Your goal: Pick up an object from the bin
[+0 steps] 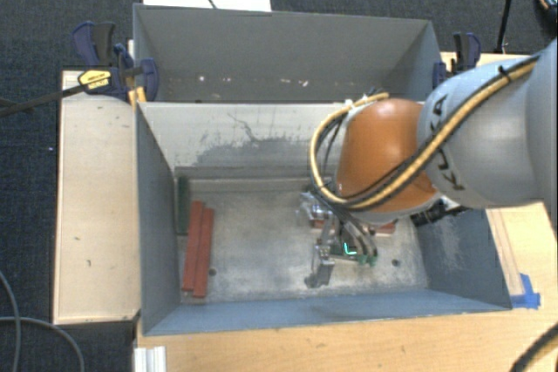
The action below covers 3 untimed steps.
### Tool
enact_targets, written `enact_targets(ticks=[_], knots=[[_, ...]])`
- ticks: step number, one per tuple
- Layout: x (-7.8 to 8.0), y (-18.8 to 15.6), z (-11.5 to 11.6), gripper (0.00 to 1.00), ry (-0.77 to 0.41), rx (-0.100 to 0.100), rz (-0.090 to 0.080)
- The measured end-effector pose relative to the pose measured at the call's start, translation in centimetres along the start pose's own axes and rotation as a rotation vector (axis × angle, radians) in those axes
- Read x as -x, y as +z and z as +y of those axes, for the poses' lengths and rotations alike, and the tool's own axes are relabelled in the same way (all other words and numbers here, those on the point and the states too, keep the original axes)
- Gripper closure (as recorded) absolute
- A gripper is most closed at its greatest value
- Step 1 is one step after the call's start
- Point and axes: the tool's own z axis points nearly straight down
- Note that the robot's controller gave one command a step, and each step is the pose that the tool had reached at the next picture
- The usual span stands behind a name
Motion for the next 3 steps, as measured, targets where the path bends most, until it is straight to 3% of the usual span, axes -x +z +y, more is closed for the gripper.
enact_targets(ticks=[1,2,3], knots=[[5.3,5.1,-4.8,0.0,-0.305,-0.003,-0.009],[6.0,5.9,-9.9,0.0,-0.619,-0.004,-0.011],[6.0,5.8,-9.7,1.0,-0.616,-0.002,-0.01]])
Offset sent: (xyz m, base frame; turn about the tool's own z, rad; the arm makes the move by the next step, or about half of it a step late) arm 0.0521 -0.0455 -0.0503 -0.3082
